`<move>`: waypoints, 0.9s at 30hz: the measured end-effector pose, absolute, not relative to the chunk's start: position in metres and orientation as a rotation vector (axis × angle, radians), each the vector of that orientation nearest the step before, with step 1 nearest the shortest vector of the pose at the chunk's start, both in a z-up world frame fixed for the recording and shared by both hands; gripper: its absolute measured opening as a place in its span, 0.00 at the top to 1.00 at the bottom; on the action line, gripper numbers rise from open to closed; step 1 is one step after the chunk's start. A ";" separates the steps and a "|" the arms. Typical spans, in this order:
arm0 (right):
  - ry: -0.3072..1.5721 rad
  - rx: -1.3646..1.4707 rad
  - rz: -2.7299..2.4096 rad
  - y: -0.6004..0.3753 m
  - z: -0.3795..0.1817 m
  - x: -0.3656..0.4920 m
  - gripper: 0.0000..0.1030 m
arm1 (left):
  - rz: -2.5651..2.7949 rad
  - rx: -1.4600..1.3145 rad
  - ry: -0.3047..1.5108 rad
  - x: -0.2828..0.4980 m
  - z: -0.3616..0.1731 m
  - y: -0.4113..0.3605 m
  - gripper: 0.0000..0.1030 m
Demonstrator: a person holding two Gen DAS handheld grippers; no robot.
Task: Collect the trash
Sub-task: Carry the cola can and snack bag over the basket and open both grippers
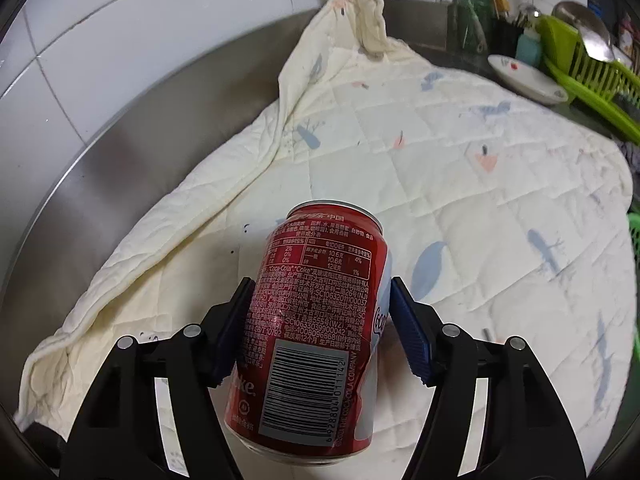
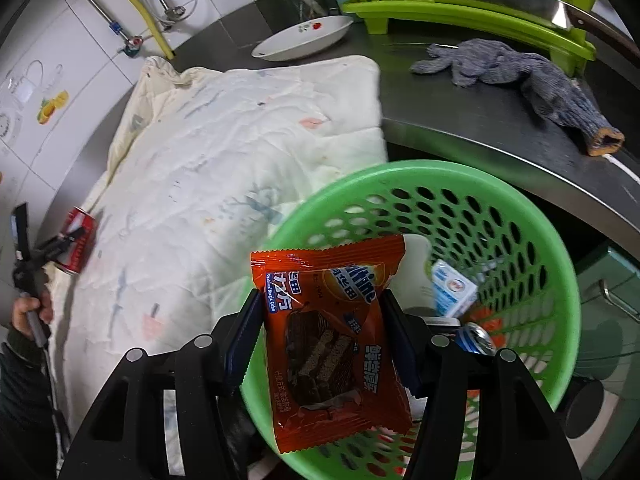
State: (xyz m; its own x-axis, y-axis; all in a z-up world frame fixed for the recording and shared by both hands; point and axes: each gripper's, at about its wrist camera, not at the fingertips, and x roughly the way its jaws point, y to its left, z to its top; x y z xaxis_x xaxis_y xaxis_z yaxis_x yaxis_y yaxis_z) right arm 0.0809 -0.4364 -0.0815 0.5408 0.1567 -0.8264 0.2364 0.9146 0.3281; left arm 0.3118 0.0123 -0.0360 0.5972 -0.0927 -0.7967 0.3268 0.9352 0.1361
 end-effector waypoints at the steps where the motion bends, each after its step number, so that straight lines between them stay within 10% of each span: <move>1: 1.008 0.422 -0.060 -0.438 -0.083 0.080 0.45 | -0.255 0.271 0.887 0.308 -0.031 0.010 0.36; 27: 0.913 0.485 -0.167 -0.502 -0.077 0.002 0.24 | -0.748 0.305 0.740 0.161 0.006 -0.211 0.36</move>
